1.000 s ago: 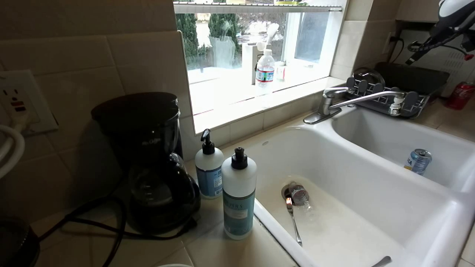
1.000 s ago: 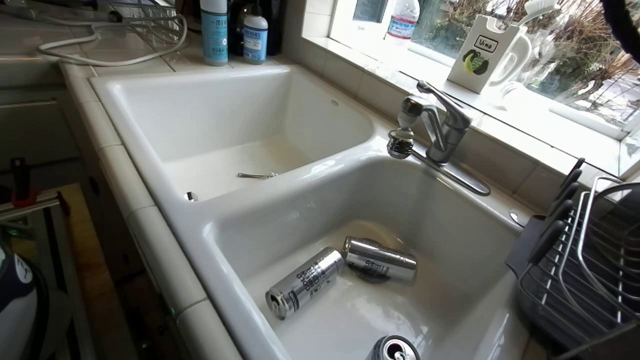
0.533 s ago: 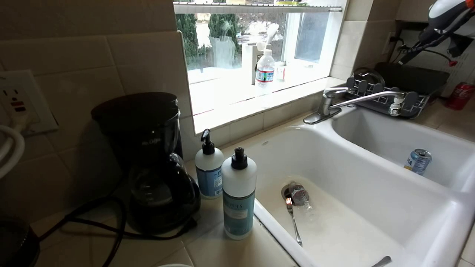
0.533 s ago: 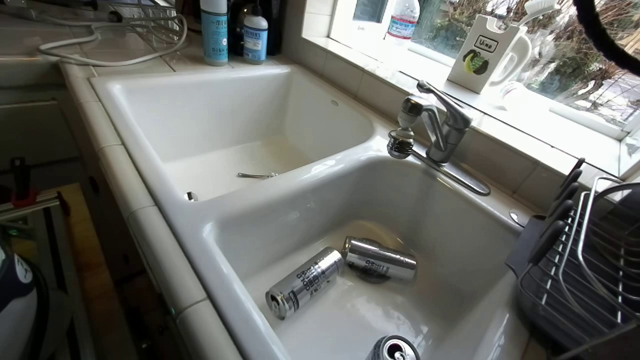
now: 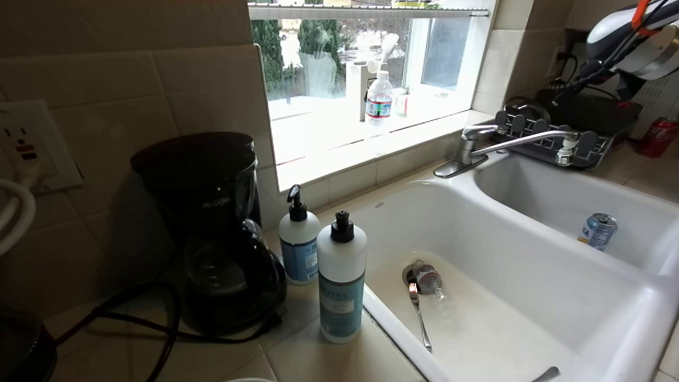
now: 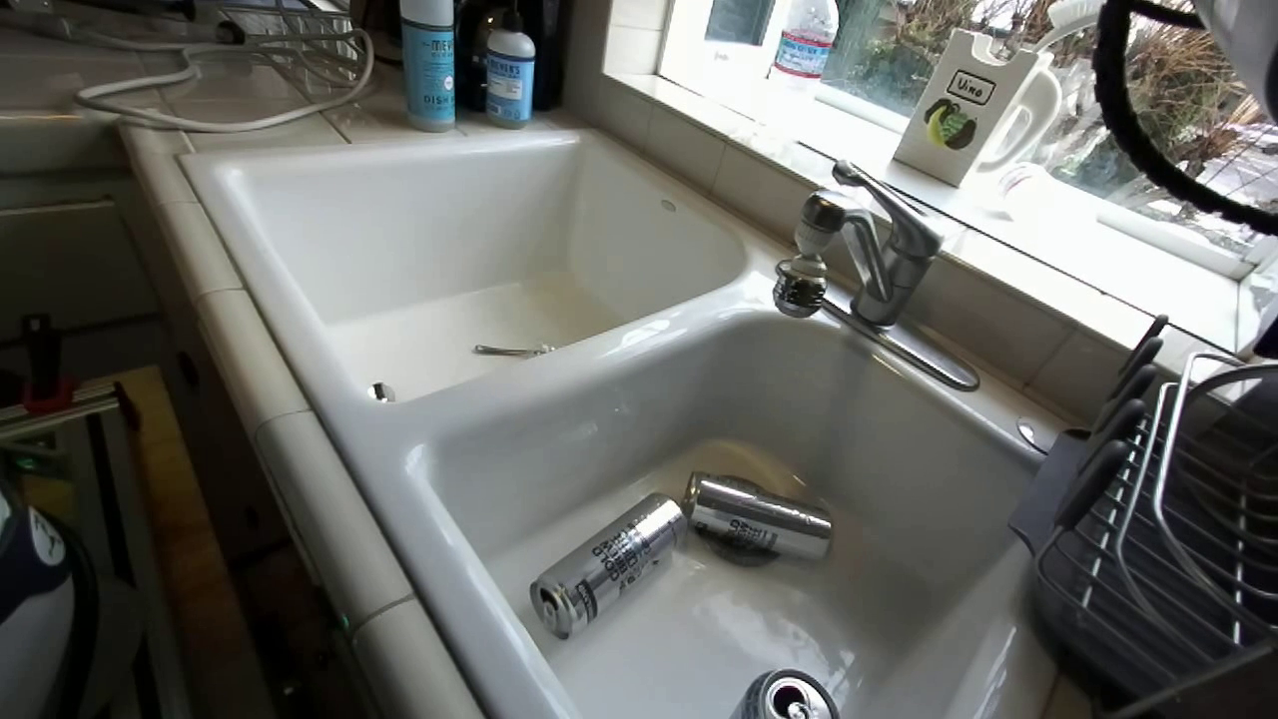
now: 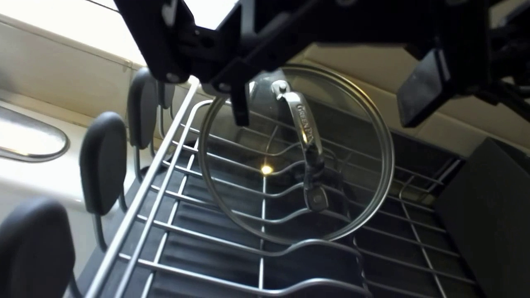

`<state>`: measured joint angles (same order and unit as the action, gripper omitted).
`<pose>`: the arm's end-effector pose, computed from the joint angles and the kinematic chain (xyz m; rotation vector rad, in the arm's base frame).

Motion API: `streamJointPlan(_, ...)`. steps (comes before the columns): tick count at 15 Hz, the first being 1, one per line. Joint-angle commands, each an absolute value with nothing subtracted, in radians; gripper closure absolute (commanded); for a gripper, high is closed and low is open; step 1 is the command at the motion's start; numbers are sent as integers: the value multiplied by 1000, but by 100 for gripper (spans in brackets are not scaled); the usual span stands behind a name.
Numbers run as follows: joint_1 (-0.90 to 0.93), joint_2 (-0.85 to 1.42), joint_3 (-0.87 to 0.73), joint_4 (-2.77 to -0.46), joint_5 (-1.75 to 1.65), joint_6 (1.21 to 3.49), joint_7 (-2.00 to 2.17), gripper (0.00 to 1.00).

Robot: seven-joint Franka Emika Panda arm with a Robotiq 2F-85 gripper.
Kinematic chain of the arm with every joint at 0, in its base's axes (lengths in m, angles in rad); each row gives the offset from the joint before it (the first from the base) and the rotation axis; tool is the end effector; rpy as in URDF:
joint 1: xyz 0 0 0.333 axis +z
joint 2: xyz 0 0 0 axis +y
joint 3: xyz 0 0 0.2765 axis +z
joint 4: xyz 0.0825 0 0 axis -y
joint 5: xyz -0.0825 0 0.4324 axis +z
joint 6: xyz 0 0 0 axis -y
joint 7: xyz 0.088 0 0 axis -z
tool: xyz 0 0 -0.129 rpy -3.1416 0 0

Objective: Remove the glass lid from the drying rack and put it on the window sill

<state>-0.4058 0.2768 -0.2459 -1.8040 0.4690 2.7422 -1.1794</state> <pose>0.5697 -0.4390 0.3932 2.6367 0.2510 0.8419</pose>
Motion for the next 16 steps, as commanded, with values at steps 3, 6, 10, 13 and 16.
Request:
streamJointPlan(3,-451,367,-205,-1723,542,2760,-1283,31)
streamJointPlan(6,-465,397,-182,-1690,560,2762,-1333,41)
streamJointPlan(10,-476,433,-159,-1654,571,2769,-1386,40)
streamJointPlan(13,-488,453,-141,-1631,574,2765,-1417,56)
streamJointPlan(16,-502,474,-126,-1607,575,2763,-1443,87)
